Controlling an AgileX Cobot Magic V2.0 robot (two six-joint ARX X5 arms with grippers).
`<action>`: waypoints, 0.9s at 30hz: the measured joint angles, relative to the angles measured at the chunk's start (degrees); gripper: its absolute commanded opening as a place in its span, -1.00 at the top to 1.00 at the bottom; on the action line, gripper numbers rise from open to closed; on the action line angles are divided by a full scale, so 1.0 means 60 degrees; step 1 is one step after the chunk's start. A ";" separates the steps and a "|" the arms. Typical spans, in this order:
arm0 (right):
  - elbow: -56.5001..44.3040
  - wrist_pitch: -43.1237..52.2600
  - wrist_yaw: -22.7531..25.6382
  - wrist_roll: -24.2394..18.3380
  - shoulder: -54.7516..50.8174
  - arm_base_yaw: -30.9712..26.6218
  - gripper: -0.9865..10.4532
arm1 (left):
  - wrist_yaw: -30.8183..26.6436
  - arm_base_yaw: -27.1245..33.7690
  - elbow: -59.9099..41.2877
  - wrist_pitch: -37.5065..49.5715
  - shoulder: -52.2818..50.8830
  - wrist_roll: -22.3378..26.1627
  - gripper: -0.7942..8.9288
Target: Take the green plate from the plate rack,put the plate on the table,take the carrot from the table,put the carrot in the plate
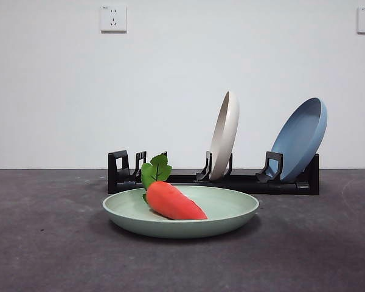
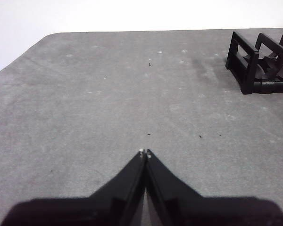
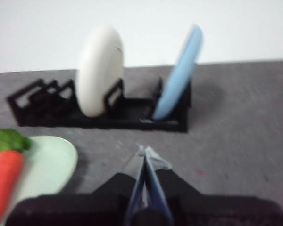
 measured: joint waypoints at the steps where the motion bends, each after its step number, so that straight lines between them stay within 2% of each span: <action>1: -0.0153 -0.0004 0.0015 0.0040 -0.0109 0.0000 0.83 | 0.0000 0.0000 0.0000 0.0004 0.0000 0.0000 0.84; 8: -0.0823 -0.0011 0.0015 0.0244 -0.0466 0.0000 0.83 | 0.0000 0.0000 0.0000 0.0004 0.0000 0.0000 0.84; 27: -0.0841 -0.0018 0.0015 0.0674 -0.0474 0.0000 0.83 | 0.0000 0.0000 0.0000 0.0000 0.0000 0.0000 0.84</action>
